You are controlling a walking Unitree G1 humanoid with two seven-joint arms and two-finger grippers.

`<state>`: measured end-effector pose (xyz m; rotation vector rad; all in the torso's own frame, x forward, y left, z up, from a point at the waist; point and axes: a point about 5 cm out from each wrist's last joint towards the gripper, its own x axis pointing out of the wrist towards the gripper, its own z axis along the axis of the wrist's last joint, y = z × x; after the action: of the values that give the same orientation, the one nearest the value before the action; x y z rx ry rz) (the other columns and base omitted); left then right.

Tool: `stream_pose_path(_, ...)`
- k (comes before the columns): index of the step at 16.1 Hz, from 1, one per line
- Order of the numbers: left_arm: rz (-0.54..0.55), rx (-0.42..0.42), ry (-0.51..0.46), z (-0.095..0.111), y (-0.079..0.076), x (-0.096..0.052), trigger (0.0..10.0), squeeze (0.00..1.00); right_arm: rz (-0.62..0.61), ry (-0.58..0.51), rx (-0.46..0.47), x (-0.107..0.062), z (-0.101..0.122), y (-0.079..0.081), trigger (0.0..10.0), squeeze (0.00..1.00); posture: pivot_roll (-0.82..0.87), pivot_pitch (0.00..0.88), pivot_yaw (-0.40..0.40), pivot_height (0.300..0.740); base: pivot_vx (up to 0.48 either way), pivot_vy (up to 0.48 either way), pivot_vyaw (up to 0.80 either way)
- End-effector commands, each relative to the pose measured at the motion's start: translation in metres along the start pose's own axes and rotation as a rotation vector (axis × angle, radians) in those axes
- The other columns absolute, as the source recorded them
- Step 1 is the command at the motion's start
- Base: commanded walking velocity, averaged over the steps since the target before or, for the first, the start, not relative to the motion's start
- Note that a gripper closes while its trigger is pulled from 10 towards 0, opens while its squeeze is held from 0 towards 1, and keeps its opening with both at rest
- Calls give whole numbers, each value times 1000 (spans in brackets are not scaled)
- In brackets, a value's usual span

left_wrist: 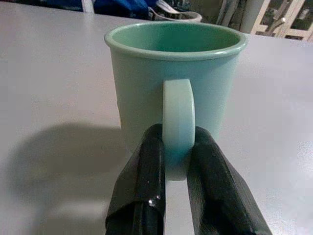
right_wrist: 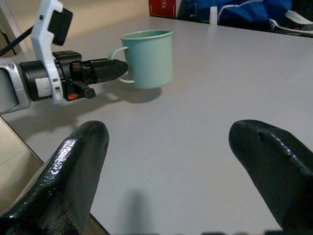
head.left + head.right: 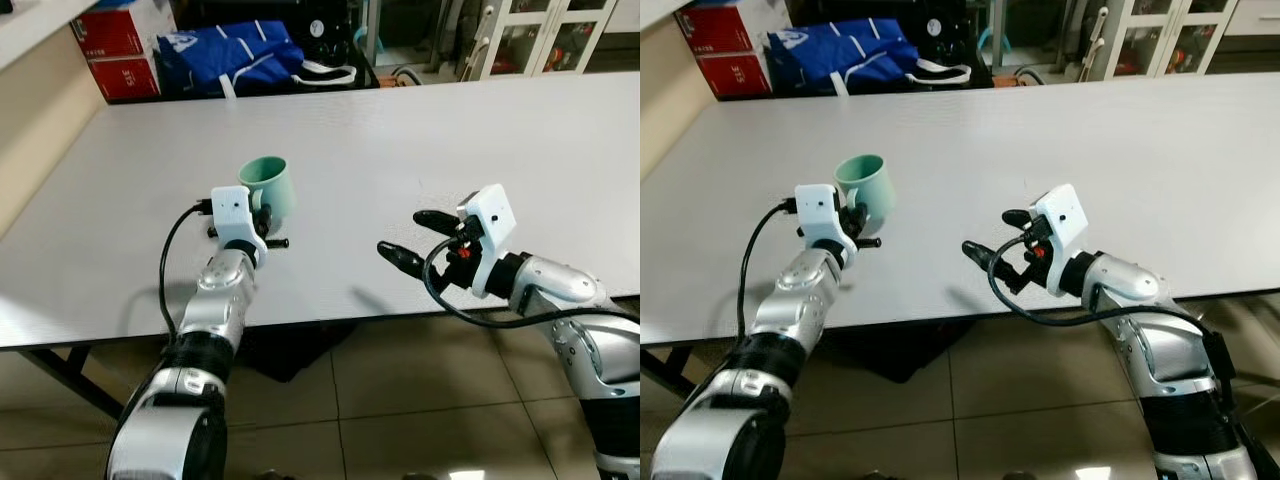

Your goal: Setting the table

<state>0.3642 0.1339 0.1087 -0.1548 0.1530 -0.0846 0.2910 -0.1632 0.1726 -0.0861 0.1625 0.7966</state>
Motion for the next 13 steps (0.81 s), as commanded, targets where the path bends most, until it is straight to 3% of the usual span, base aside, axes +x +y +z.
stream_pose_path(1,1,-2,-15,5,3,3,0,0,7,-4,-6,-1,4,3,10000,0,-298,31,59,740,0,0,0)
stream_pose_path(9,23,75,33,-12,10,4,0,0,-7,12,29,-10,-4,13,10000,0,-331,58,52,740,0,0,0)
stream_pose_path(10,31,78,39,-15,11,4,1529,0,-10,14,36,-11,-5,15,10000,0,-332,62,53,740,0,0,0)
stream_pose_path(11,45,89,59,-20,12,3,10000,0,-11,20,42,-12,-7,16,10000,0,-332,63,52,740,0,0,0)
stream_pose_path(13,42,95,75,-24,11,2,10000,43,-10,23,44,-12,-7,16,10000,0,-332,64,53,740,0,0,0)
